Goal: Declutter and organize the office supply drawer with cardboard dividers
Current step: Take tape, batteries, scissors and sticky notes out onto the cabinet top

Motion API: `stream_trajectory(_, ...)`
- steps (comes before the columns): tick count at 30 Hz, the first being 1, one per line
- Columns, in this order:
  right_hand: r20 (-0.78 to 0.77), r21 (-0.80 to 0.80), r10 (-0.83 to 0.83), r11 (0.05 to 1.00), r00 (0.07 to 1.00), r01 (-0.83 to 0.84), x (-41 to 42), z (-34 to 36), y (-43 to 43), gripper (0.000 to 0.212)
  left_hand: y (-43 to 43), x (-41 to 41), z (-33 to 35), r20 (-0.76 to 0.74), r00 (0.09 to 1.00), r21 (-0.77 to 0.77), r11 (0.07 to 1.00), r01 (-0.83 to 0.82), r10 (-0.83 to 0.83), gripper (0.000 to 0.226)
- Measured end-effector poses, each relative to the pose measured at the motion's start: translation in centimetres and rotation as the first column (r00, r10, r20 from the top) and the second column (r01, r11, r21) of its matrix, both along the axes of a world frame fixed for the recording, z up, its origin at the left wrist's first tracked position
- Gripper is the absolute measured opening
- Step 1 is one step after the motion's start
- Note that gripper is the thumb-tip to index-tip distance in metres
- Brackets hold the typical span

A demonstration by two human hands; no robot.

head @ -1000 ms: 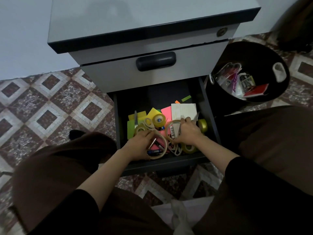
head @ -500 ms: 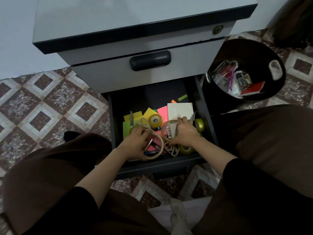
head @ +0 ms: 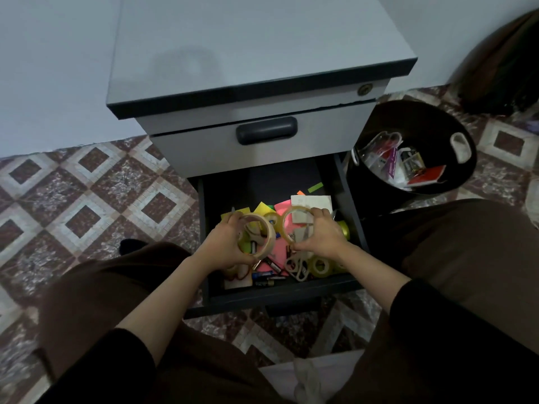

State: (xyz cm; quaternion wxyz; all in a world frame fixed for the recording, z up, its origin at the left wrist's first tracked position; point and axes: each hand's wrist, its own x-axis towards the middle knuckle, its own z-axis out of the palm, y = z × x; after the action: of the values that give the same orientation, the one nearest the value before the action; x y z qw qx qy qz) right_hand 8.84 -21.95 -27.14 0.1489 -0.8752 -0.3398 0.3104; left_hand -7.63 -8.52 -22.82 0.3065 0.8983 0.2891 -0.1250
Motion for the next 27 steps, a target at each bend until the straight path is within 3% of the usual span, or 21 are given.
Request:
stream_trajectory(9, 0.057, 0.322, -0.034, 0.947, 0.998, 0.014, 0.6, 8.1, 0.3, 0.105, 0.5, -1.1, 5.6, 0.187, 0.980, 0.076, 0.993, -0.088, 0.073, 0.091)
stream_trajectory(13, 0.107, 0.478, -0.037, 0.878, 0.994, -0.018, 0.7, 12.7, 0.4, 0.087, 1.1, -1.7, 8.2, 0.356, 0.916, 0.054, 0.975, -0.217, 0.184, 0.092)
stream_trajectory(18, 0.064, 0.679, -0.057, 0.734, 0.996, -0.002, 0.5, 17.5, 1.0, 0.073, 2.7, -2.0, 11.6, 0.432, 0.889, 0.122, 0.967, -0.223, 0.150, 0.102)
stream_trajectory(24, 0.089, 0.729, -0.070, 0.685, 0.994, -0.017, 1.5, 21.5, 3.3, 0.068, 4.7, -1.6, 15.4, 0.550, 0.822, 0.145, 0.953, -0.265, 0.145, 0.095)
stream_trajectory(27, 0.097, 0.713, -0.088, 0.701, 0.991, -0.008, 2.6, 22.7, 5.3, 0.080, 6.3, -0.4, 17.4, 0.594, 0.790, 0.179, 0.933, -0.312, 0.150, 0.097)
